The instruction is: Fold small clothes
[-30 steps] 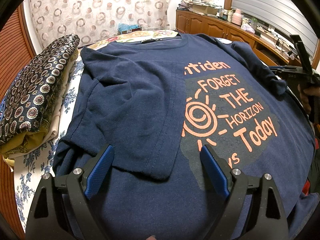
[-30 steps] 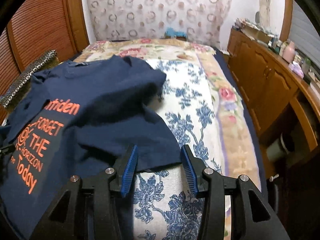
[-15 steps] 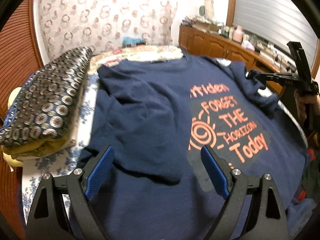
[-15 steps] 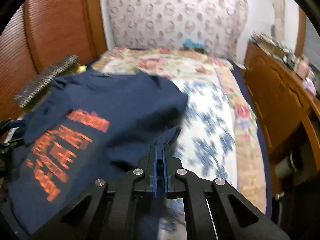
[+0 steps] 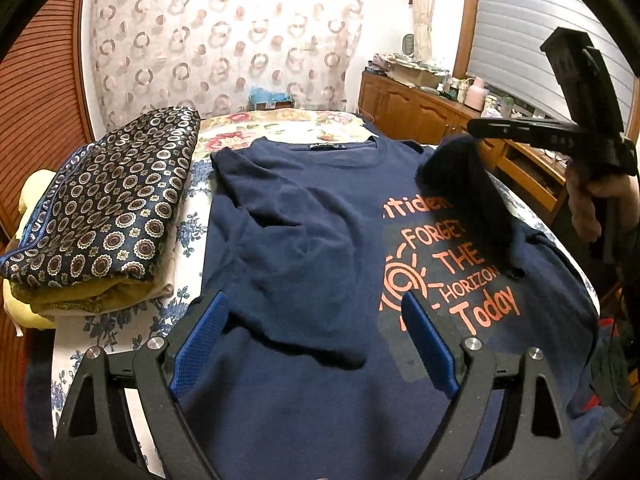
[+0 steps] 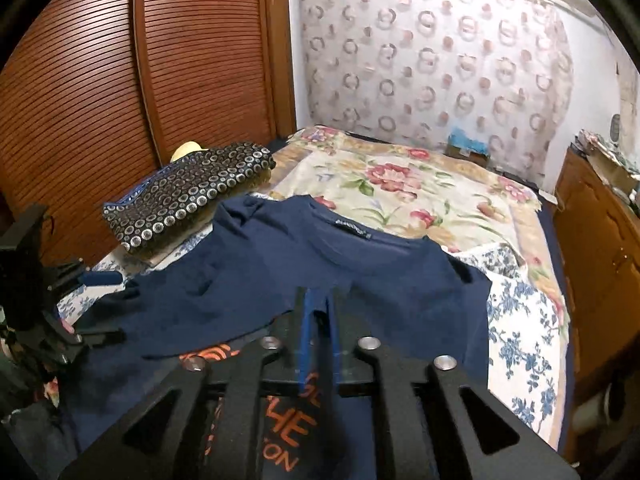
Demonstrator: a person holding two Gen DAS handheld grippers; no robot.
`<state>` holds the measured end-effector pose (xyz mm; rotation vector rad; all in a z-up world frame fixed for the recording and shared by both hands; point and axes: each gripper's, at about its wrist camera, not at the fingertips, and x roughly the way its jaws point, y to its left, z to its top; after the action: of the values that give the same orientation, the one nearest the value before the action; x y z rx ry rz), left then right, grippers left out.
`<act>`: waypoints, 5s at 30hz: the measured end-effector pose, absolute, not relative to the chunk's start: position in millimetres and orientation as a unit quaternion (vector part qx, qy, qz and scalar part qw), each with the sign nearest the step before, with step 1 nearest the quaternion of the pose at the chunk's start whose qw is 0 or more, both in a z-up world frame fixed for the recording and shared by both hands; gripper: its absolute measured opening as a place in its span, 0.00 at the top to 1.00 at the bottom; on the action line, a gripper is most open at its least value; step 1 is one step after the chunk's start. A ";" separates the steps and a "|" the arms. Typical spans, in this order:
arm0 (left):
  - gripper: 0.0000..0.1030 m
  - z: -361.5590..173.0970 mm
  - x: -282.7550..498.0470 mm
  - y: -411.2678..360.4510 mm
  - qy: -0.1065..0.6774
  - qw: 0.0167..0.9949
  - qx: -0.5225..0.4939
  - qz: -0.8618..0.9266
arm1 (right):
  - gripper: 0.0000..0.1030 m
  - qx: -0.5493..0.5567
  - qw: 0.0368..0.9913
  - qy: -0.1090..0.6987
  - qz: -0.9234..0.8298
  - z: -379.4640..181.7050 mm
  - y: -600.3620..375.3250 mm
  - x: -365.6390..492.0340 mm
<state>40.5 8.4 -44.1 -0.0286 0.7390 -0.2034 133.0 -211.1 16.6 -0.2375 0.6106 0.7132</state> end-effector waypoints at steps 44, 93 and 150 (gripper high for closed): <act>0.46 -23.6 195.9 28.4 0.433 0.898 0.036 -0.073 | 0.54 -0.122 0.887 0.378 0.237 -75.6 -259.1 181.3; 0.94 5.8 224.5 82.8 0.403 0.914 0.039 -0.032 | 0.49 -0.125 0.885 0.376 0.246 -58.0 -266.0 210.7; 0.94 25.1 172.7 42.7 0.375 0.923 0.060 -0.060 | 0.96 -0.105 0.890 0.375 0.239 -56.2 -263.5 307.8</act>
<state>172.7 42.7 25.1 0.1223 0.7689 -0.1222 307.8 -263.5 -56.2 -0.2171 0.7794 0.4961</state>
